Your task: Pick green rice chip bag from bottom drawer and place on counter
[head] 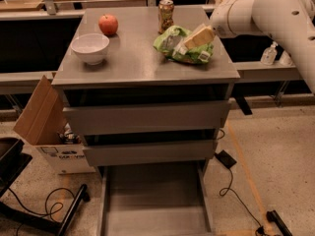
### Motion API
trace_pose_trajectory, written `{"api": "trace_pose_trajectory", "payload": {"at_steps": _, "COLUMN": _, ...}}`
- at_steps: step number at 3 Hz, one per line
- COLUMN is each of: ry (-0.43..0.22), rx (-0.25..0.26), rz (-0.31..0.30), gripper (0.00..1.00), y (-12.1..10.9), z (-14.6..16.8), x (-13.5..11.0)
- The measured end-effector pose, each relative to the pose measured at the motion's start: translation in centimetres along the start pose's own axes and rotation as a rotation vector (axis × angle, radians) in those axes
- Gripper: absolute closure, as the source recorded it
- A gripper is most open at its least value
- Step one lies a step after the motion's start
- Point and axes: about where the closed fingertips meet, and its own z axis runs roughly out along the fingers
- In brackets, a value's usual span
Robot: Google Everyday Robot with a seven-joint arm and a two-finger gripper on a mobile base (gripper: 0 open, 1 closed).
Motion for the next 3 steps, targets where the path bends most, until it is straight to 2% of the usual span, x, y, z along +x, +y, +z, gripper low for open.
{"api": "trace_pose_trajectory", "payload": {"at_steps": 1, "ry": 0.000, "rx": 0.000, "rz": 0.000, "gripper": 0.00, "y": 0.0, "z": 0.0, "x": 0.0}}
{"api": "trace_pose_trajectory", "payload": {"at_steps": 2, "ry": 0.042, "rx": 0.049, "rz": -0.044, "gripper": 0.00, "y": -1.0, "z": -0.7, "x": -0.8}}
{"api": "trace_pose_trajectory", "payload": {"at_steps": 3, "ry": 0.162, "rx": 0.149, "rz": -0.132, "gripper": 0.00, "y": -2.8, "z": -2.9, "x": -2.3}}
